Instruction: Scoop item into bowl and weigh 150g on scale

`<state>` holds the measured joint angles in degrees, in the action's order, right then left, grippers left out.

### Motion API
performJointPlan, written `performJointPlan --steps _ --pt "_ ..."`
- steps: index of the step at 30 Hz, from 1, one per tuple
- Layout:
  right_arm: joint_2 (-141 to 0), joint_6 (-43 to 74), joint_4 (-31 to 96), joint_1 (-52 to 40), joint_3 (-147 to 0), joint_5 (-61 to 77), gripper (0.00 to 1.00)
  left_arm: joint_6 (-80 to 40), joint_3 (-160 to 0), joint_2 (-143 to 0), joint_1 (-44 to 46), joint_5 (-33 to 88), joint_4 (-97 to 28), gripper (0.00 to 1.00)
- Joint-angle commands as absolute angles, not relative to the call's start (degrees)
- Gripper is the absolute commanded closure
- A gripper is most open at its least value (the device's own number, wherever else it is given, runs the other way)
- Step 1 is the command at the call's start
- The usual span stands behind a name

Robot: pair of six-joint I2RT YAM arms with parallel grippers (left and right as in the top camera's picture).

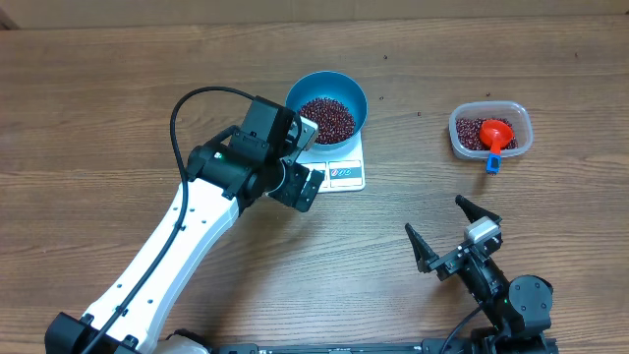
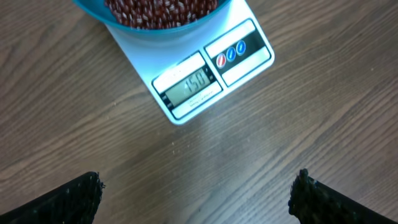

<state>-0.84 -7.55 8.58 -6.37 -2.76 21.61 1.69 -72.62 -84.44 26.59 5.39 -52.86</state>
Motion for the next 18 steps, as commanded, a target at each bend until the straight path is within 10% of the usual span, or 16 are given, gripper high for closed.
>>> performJointPlan --steps 1,18 --pt "-0.2 -7.3 8.2 -6.3 -2.6 21.0 0.00 2.2 -72.9 -80.8 27.4 3.6 -53.9 0.00" --pt "-0.2 -7.3 8.2 -6.3 -2.6 21.0 0.00 -12.5 -40.3 -29.3 17.4 8.2 -36.5 0.00"
